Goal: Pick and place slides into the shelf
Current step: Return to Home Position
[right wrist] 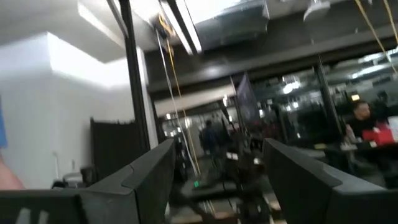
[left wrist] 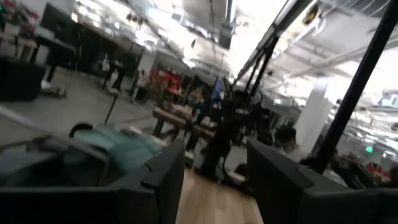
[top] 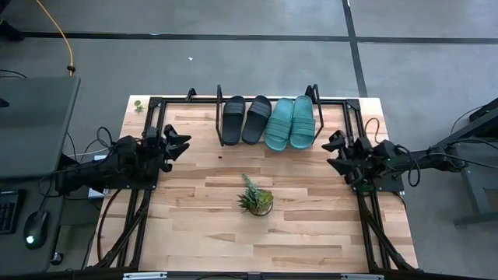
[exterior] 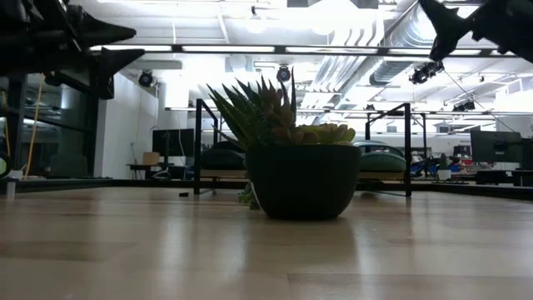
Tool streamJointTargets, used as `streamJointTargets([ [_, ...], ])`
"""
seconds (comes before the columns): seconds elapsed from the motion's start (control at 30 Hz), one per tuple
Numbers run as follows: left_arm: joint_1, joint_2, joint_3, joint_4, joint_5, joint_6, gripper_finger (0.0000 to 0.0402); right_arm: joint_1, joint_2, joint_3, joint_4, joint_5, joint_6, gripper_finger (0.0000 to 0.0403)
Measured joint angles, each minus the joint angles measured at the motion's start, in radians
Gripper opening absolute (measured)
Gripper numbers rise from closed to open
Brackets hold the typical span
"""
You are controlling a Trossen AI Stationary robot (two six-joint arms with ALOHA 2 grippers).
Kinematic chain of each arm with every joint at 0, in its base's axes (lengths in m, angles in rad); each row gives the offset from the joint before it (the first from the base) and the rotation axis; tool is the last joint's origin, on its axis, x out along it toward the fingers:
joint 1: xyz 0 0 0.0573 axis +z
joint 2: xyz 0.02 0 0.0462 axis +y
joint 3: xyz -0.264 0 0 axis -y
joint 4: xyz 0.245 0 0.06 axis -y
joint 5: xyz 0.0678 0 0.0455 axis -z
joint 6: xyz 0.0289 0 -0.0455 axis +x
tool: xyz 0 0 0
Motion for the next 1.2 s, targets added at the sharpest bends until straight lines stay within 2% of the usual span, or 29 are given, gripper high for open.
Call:
streamJointTargets([
  [0.2,0.000,0.000,0.000,-0.082,0.004,-0.005,0.0157,0.000,0.000,0.000,-0.158,0.000,-0.006,0.0235],
  [0.43,0.000,0.000,0.000,-0.128,0.011,0.000,0.0156,0.000,0.000,0.000,-0.461,-0.002,0.073,0.0235],
  [0.6,0.000,0.000,0.000,-0.130,0.015,0.109,0.0157,0.000,0.000,0.000,-0.634,-0.002,0.127,0.0235],
  [0.8,0.000,0.000,0.000,-0.130,0.000,0.259,0.0156,0.000,0.000,0.000,-0.727,-0.003,0.132,0.0235],
  [0.93,0.000,0.000,0.001,-0.171,-0.043,0.258,0.0157,0.000,0.000,0.000,-0.789,-0.003,0.132,0.0235],
  [1.03,0.000,0.000,0.001,-0.241,-0.037,0.252,0.0156,0.000,0.000,0.000,-0.829,-0.003,0.132,0.0235],
  [1.2,0.000,0.009,0.002,-0.245,-0.031,0.247,0.0156,0.000,0.000,0.000,-0.842,-0.003,0.118,0.0235],
])
